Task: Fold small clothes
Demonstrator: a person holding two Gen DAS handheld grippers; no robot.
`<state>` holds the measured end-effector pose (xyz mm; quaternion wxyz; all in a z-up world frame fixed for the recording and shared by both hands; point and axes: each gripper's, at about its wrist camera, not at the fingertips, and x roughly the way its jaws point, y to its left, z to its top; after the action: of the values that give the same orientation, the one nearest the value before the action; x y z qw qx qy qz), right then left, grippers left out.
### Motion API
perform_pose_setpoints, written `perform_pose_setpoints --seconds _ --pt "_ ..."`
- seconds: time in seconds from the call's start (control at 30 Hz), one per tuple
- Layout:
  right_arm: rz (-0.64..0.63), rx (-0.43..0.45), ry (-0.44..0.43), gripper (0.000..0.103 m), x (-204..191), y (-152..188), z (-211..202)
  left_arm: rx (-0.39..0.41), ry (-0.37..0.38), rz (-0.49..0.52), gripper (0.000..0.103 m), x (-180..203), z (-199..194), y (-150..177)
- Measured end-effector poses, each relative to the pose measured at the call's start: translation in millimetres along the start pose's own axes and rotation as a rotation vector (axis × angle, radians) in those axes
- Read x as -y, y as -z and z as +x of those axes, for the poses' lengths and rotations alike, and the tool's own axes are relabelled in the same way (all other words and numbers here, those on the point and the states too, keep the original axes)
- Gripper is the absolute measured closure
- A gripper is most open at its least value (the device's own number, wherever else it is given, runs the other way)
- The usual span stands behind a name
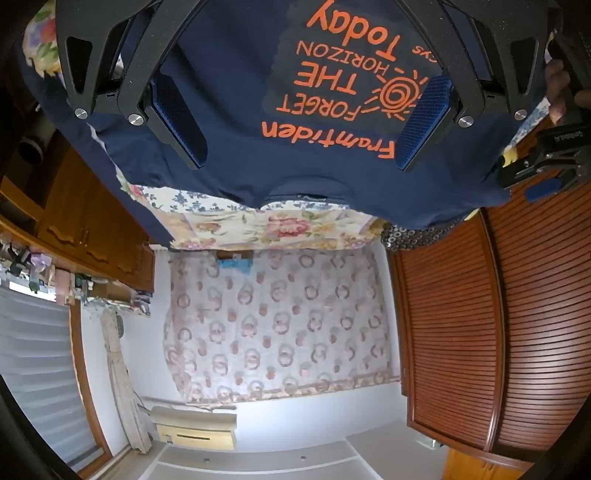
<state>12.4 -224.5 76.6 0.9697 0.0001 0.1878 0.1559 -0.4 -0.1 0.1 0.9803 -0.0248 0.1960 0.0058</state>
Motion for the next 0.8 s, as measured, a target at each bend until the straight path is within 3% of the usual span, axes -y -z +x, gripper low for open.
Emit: perform_pose_setpoints --seconds 0.8 --pt "0.003 -0.002 0.0 0.0 0.1 0.1 -1.1 -0.001 -0.004 0.001 0.0 2.0 -4.9 -6.2"
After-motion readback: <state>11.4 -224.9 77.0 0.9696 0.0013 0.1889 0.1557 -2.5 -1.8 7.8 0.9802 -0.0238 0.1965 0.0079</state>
